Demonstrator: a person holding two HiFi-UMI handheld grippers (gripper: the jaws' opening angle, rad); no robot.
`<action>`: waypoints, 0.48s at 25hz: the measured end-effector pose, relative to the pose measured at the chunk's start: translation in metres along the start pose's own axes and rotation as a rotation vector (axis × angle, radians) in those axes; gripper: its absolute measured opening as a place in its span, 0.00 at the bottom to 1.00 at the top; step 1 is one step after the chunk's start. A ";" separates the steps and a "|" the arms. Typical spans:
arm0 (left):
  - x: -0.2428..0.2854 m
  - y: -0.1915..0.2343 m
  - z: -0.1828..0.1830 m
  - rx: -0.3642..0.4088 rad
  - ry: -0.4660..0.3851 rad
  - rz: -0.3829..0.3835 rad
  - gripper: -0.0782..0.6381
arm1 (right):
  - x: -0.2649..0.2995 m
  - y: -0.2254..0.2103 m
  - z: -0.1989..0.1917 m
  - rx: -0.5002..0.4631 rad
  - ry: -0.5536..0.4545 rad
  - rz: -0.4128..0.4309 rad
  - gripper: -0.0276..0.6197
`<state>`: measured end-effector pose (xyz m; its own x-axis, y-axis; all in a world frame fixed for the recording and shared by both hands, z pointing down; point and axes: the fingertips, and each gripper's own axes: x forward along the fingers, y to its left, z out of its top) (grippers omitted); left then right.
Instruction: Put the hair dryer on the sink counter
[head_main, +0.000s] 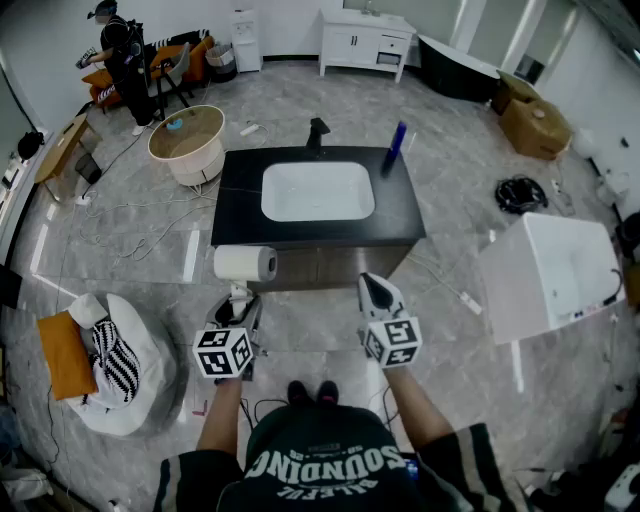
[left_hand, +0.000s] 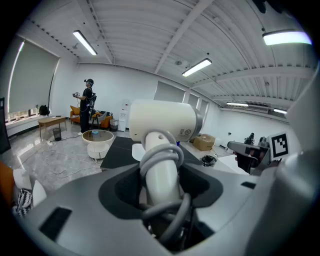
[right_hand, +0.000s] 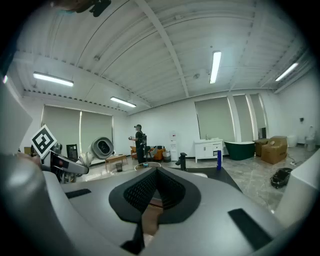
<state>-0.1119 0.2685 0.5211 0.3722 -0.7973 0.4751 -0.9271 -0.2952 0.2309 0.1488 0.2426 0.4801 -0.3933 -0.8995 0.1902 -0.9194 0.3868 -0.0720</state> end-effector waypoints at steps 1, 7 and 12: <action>0.000 0.001 0.000 -0.001 0.002 -0.001 0.42 | 0.001 0.003 -0.001 0.006 0.002 0.006 0.04; 0.001 0.006 -0.003 -0.007 0.008 -0.005 0.42 | 0.002 0.010 -0.005 0.013 0.007 0.008 0.04; 0.005 0.008 -0.006 0.001 0.015 -0.006 0.42 | 0.005 0.012 -0.009 0.012 0.019 0.007 0.04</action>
<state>-0.1173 0.2659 0.5305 0.3785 -0.7877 0.4861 -0.9248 -0.3005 0.2331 0.1358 0.2446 0.4892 -0.3999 -0.8925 0.2086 -0.9166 0.3907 -0.0853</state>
